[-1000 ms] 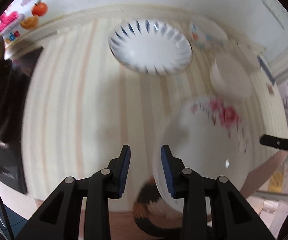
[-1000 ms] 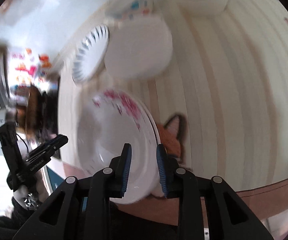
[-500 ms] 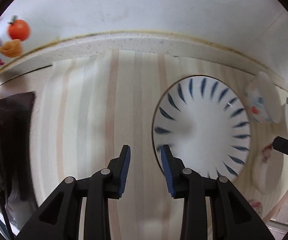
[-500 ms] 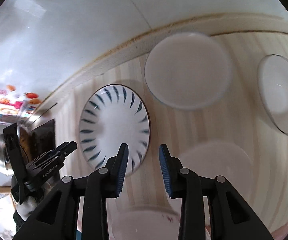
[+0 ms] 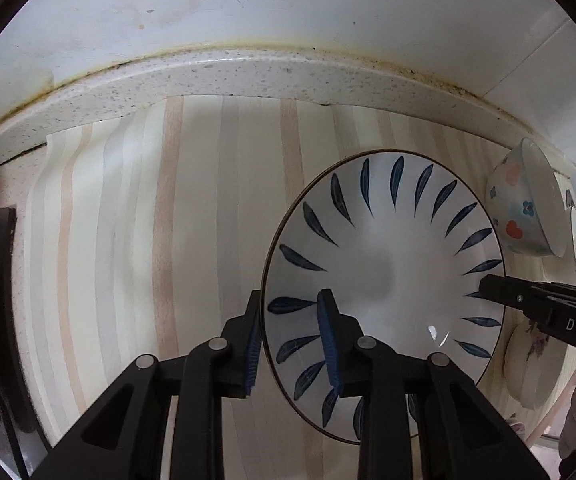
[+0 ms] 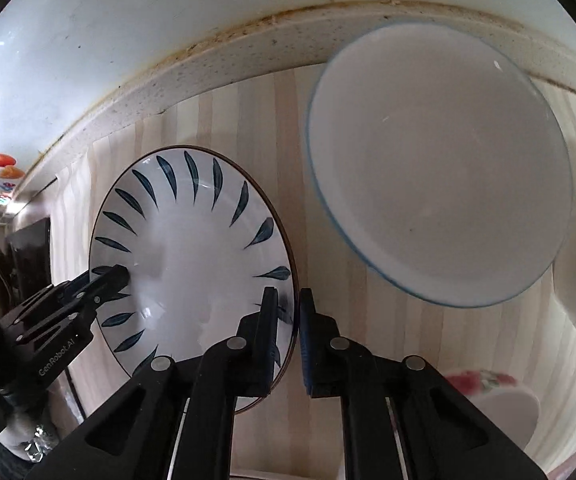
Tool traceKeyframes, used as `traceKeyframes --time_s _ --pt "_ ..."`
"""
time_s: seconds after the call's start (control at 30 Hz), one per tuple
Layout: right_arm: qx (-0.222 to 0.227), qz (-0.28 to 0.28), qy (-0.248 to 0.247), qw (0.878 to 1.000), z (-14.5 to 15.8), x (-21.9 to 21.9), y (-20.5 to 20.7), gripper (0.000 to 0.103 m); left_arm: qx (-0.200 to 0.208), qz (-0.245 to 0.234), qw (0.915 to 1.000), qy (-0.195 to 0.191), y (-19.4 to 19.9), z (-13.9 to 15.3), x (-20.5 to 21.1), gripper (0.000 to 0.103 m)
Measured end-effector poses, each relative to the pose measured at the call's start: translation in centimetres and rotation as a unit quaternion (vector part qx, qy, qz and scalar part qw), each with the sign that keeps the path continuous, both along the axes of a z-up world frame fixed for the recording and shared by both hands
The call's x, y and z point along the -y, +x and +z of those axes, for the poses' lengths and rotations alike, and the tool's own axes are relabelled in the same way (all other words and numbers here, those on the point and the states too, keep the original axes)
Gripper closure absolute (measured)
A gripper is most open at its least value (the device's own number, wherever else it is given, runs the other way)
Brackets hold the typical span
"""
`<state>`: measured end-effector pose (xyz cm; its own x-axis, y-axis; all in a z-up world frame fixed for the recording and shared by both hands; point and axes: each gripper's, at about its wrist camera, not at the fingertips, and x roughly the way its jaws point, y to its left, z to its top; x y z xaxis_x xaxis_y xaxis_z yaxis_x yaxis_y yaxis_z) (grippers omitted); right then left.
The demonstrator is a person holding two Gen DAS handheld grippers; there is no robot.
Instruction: Organize plates and bowls
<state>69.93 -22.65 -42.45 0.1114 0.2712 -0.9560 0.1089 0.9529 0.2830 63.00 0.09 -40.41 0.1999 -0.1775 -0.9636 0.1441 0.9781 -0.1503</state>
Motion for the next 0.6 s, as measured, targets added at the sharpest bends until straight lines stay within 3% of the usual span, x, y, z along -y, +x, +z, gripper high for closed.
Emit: traceKeyframes --time_s 0.2,0.6 --pt "0.008 0.001 0.016 1.000 1.2 -0.2 -0.5 0.092 0.016 0.003 0.9999 0.004 -1.8 2.5 -0.9 0.079" --pt "0.033 0.039 0.030 0.998 7.1 0.4 -4.3 0.092 0.053 0.037 0.9978 -0.013 -6.6 9.2 -0.5 0.079"
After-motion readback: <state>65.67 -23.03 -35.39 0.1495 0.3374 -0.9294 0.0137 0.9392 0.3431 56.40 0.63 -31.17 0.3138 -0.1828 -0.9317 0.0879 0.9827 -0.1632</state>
